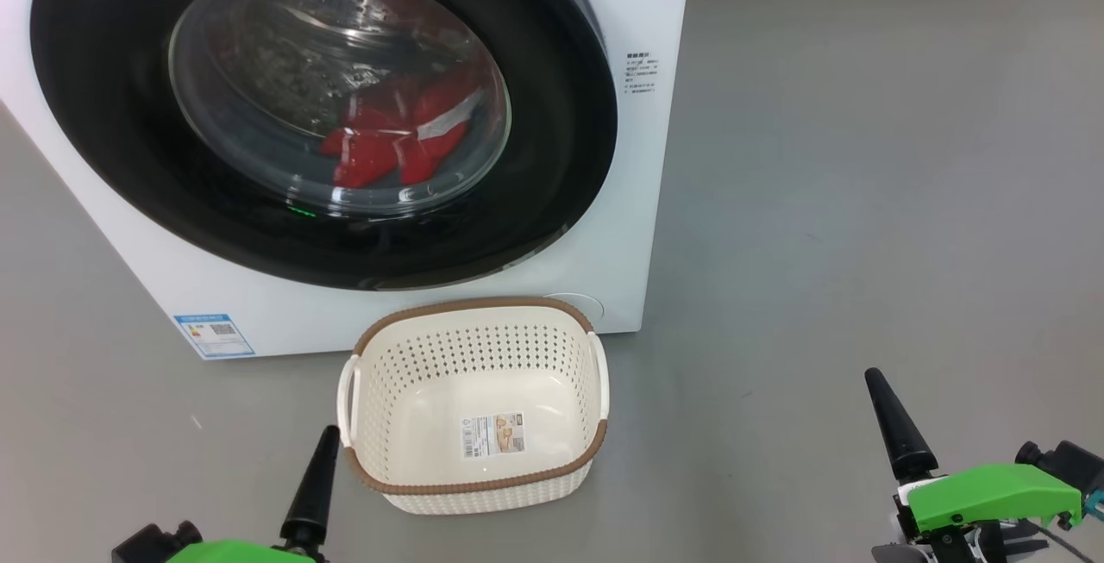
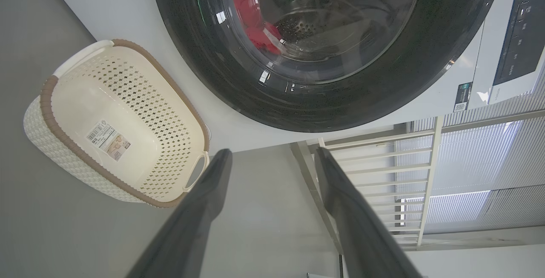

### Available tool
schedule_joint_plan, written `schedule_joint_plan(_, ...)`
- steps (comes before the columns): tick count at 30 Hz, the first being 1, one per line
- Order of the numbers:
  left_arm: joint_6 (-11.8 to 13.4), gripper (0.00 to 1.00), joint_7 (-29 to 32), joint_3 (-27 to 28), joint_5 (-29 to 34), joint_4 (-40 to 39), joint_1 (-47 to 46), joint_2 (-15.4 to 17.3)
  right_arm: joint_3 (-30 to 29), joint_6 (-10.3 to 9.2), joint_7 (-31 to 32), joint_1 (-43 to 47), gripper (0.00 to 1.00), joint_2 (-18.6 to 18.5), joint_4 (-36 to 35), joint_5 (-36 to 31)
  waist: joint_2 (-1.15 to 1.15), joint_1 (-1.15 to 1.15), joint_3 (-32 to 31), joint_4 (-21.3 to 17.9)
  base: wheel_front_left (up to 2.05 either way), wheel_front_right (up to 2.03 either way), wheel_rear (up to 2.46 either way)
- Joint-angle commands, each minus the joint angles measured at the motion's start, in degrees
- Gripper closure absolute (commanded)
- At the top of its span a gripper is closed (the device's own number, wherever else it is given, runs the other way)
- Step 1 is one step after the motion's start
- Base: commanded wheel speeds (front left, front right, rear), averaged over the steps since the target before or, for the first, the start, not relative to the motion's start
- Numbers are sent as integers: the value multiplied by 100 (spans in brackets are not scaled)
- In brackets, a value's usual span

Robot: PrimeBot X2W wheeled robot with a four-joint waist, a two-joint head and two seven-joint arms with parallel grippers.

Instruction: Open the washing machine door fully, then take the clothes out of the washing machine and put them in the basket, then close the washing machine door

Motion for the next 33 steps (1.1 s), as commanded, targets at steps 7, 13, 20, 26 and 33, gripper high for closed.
schedule_joint_plan(7, 112, 0, -163, -26, 702, -106, -367, 73, -30, 1, -165, -377, 0, -51, -187, -952, 0, -1, 5, -15, 0, 0, 0)
schedule_joint_plan(13, 147, 0, -248, -72, 1121, -106, -448, 75, -33, 1, -249, -405, 0, -57, -260, -1432, 0, -1, 8, -18, 0, 0, 0)
schedule_joint_plan(20, 200, 0, -367, -139, 1735, -116, -530, 82, -5, 1, -367, -431, 0, -67, -325, -2063, 0, -1, -7, -24, 0, 0, 0)
schedule_joint_plan(26, 246, 0, -469, -218, 2232, -108, -587, 88, 18, 2, -469, -484, 0, -76, -365, -2507, 0, -1, -16, -34, 0, 0, 0)
schedule_joint_plan(33, 307, 0, -587, -352, 2757, -31, -712, 96, 43, 2, -586, -569, 0, -86, -382, -3010, 0, -1, -20, -34, 0, 0, 0)
